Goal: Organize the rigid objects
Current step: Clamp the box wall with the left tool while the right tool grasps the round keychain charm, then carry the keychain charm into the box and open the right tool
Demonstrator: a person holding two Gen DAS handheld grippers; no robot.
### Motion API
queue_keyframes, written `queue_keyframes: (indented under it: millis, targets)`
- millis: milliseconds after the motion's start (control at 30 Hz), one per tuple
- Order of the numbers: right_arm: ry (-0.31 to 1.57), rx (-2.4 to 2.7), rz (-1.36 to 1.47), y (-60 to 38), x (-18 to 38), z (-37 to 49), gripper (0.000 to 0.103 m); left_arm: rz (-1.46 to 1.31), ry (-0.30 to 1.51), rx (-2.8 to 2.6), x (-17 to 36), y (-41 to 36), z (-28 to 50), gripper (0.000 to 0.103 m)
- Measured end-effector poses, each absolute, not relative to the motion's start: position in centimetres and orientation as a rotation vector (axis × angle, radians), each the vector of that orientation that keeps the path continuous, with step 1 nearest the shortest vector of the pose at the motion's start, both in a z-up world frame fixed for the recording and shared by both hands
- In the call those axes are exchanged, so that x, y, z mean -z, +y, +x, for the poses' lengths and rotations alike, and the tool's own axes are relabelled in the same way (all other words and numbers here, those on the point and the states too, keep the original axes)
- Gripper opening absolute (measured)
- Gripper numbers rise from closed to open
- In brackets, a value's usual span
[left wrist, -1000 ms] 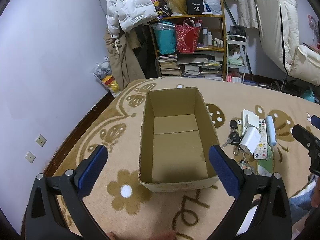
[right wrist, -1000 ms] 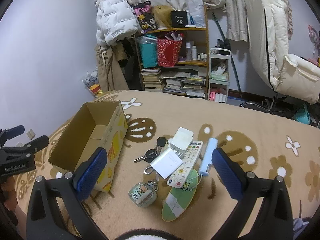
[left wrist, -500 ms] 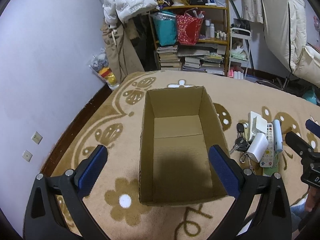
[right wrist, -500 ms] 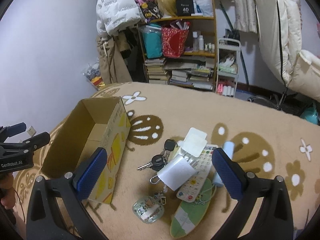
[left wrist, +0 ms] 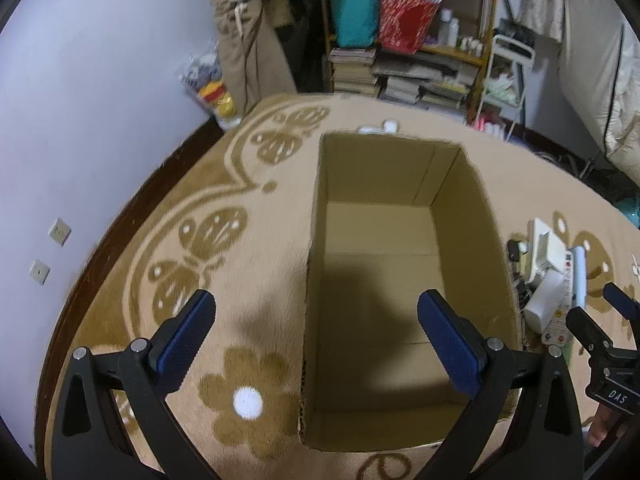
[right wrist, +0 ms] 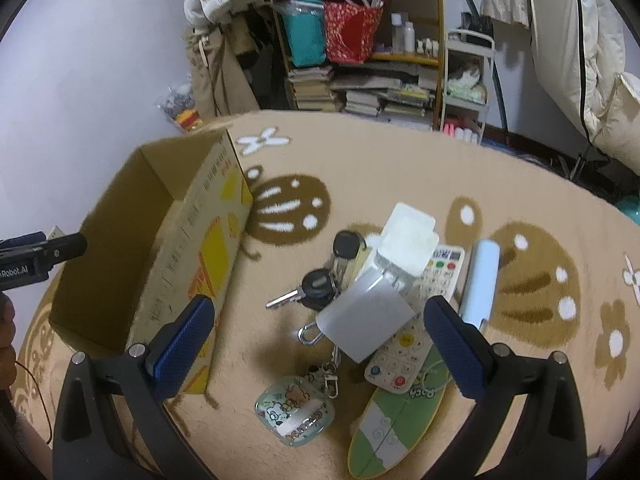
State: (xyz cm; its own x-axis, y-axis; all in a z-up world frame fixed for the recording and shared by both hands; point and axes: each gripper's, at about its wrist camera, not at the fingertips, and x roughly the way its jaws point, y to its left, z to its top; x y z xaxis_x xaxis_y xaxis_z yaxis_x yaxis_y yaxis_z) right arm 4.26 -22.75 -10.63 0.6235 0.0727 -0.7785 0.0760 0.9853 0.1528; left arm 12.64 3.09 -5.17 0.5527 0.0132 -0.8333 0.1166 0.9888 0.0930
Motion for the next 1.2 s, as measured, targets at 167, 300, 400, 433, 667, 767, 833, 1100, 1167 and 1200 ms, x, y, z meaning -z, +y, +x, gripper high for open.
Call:
queue_keyframes:
  millis: [167,300,400,433,667,767,833,1100,1167,1200]
  targets:
    - [0.966,-0.029,0.198,-22.3,12.2,4.3,0.103,0.176,1.066,0.029,7.2,3.0,13.3,0.093]
    - [1.02,-0.038,0.169,-21.4,13.8,4.3,0.099,0.185,1.116,0.017,8.6,3.1,13.4,0.083]
    - [1.058,-0.035,0.134,-20.7,14.9,4.2,0.098,0.19,1.133,-0.025,9.2,3.3,13.4,0.083]
    - [1.076,-0.042,0.129,-20.5,15.3,4.2,0.098,0.185,1.13,-0.03,9.3,3.5,13.4,0.083]
    - [1.164,-0.064,0.104,-19.8,17.3,4.2,0.091,0.125,1.186,-0.038,10.2,4.4,13.8,0.063]
    - [1.2,-0.059,0.085,-19.5,18.2,4.1,0.091,0.118,1.189,-0.042,10.3,4.6,13.7,0.061]
    - [1.222,-0.051,0.066,-19.3,18.7,4.2,0.089,0.122,1.191,-0.045,10.4,4.7,13.7,0.055]
    - [1.261,-0.047,0.02,-18.7,19.7,4.1,0.074,0.12,1.25,-0.056,11.7,5.0,13.6,0.031]
    - [1.259,-0.043,0.003,-18.5,19.7,4.1,0.067,0.122,1.258,-0.049,11.8,4.9,13.6,0.027]
    - [1.256,-0.045,0.009,-18.4,19.9,4.0,0.067,0.12,1.26,-0.046,11.9,5.0,13.5,0.025]
